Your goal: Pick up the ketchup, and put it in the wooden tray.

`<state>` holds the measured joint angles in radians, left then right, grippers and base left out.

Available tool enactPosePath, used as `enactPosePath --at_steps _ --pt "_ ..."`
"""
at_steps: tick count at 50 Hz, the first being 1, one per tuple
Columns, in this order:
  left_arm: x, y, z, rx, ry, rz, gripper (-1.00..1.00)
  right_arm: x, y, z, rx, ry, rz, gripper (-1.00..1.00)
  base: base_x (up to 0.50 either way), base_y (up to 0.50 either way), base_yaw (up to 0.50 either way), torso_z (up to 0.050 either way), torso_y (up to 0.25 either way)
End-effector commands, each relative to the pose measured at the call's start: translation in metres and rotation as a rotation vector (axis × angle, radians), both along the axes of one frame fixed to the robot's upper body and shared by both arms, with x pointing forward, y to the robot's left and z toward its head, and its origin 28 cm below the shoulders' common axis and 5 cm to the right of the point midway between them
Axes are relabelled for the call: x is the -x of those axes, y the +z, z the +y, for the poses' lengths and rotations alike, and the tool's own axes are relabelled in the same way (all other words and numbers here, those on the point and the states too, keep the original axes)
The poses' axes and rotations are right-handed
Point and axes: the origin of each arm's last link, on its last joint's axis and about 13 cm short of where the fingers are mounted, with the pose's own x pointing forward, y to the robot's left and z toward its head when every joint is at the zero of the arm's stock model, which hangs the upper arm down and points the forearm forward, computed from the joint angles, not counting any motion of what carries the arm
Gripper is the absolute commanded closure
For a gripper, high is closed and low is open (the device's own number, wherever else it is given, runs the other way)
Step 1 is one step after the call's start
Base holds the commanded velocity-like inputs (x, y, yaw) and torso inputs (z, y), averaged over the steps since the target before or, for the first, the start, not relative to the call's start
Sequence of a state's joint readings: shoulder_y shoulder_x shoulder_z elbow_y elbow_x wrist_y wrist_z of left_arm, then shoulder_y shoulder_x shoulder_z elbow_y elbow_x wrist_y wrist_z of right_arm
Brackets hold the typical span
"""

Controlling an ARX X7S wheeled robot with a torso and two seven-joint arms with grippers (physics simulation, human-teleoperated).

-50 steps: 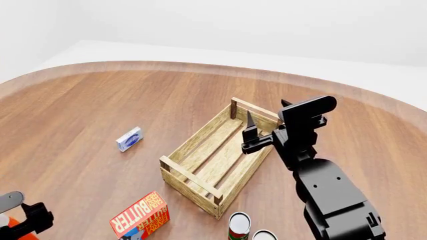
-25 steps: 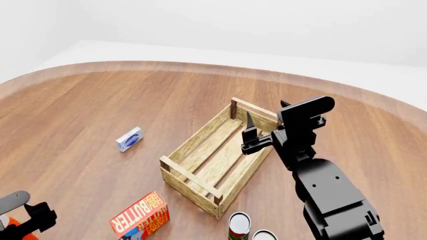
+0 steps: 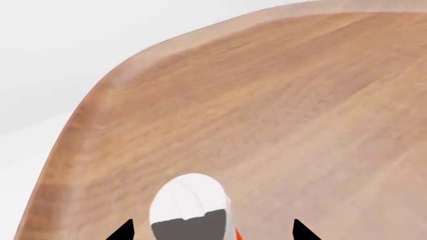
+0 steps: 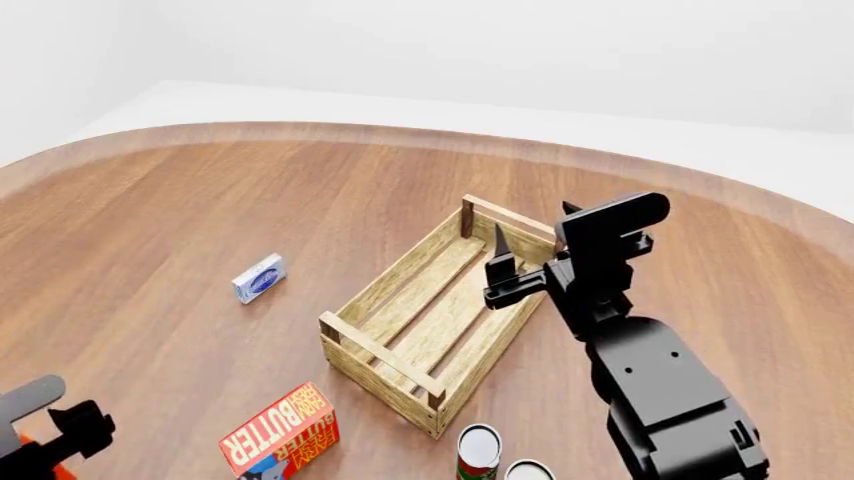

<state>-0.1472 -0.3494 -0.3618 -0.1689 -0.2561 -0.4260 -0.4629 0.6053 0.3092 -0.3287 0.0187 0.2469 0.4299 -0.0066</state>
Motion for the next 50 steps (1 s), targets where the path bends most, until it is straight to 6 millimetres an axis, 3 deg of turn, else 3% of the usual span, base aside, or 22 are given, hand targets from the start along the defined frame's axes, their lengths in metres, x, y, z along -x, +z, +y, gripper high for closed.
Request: enactPosePath --at_steps 1,13,14,24,31,38,45,50 --pt "-0.011 -0.010 0.005 0.016 0.048 0.024 -1.00 -0.001 0.000 0.000 0.001 -0.004 0.000 -1.00 0.00 0.00 0.00 0.000 0.000" --pt "-0.028 -0.032 0.010 0.096 0.099 0.086 -1.00 0.000 0.000 -0.002 0.001 -0.015 0.003 -1.00 0.00 0.00 0.00 0.000 0.000" --pt "-0.029 -0.033 0.011 0.098 0.101 0.086 1.00 0.000 0.000 -0.002 0.001 -0.016 0.003 -1.00 0.00 0.00 0.00 0.000 0.000" --pt "-0.036 -0.031 0.011 0.102 0.096 0.039 1.00 0.001 -0.001 -0.003 -0.001 -0.024 0.006 -1.00 0.00 0.00 0.00 0.000 0.000" --pt "-0.042 -0.013 0.008 0.081 0.025 -0.060 1.00 0.001 0.000 -0.003 -0.002 -0.025 0.001 -1.00 0.00 0.00 0.00 0.000 0.000" --pt "-0.060 0.027 -0.003 0.020 -0.112 -0.154 1.00 0.002 0.005 -0.005 -0.008 -0.031 -0.012 -1.00 0.00 0.00 0.00 0.000 0.000" --pt "-0.093 0.080 -0.022 -0.033 -0.277 -0.241 1.00 0.002 0.014 -0.008 -0.017 -0.055 -0.031 -1.00 0.00 0.00 0.00 0.000 0.000" --pt "-0.113 0.105 -0.035 -0.062 -0.379 -0.279 1.00 0.004 0.020 -0.014 -0.020 -0.084 -0.043 -1.00 0.00 0.00 0.00 0.000 0.000"
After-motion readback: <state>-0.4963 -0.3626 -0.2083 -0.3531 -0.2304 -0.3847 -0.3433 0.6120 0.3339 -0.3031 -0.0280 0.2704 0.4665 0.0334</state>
